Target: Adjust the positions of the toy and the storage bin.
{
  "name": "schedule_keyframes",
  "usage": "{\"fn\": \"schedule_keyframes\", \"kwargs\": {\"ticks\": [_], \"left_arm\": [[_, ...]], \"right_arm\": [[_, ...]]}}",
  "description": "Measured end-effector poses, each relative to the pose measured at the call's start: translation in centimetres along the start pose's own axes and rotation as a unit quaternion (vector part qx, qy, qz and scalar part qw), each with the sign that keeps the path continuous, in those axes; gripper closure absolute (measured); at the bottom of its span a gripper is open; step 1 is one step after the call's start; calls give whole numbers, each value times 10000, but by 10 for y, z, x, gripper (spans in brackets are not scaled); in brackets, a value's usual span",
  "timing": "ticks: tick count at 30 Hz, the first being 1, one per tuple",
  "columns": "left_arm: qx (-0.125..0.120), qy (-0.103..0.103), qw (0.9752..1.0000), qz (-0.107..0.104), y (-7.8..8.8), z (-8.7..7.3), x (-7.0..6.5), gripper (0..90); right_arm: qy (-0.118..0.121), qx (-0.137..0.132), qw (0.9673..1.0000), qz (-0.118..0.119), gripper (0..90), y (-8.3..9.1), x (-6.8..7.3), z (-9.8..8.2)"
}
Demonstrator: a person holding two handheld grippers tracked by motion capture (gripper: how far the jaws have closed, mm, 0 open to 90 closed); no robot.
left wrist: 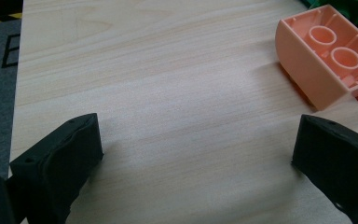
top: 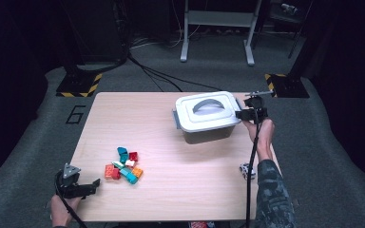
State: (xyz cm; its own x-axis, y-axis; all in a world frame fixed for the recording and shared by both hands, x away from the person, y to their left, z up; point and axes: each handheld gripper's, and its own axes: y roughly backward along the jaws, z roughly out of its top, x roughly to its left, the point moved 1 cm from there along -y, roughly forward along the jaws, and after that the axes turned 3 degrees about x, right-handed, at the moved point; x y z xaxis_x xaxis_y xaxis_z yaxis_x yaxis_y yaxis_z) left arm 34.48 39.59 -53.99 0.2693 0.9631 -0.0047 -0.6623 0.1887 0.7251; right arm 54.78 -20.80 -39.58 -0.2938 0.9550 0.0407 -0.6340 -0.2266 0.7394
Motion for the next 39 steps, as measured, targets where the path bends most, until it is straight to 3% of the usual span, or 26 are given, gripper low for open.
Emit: {"fn": "schedule_keyframes", "kwargs": {"ticks": [8, 19, 20, 25, 31, 35, 39], "left_arm": [[3, -3, 10000, 0, 0, 0, 0, 10], [7, 7, 10000, -1, 0, 0, 0, 10], [-5, 8, 10000, -2, 0, 0, 0, 10], [1, 2, 10000, 1, 0, 0, 0, 10], [0, 1, 10000, 2, 0, 0, 0, 10], [1, 2, 10000, 0, 0, 0, 0, 10], [1, -2, 10000, 1, 0, 0, 0, 10]], "right_arm": [[68, 86, 9999, 60, 633, 6, 14, -6], [395, 99, 9990, 187, 629, 13, 42, -14], [461, 60, 9988, 173, 651, 14, 42, -14], [243, -228, 9994, 120, 645, 17, 29, -8], [218, -190, 9996, 8, 664, 5, 20, 0], [110, -102, 9999, -81, 717, -4, 15, 4], [33, 28, 10000, -24, 780, -10, 12, 3]]}}
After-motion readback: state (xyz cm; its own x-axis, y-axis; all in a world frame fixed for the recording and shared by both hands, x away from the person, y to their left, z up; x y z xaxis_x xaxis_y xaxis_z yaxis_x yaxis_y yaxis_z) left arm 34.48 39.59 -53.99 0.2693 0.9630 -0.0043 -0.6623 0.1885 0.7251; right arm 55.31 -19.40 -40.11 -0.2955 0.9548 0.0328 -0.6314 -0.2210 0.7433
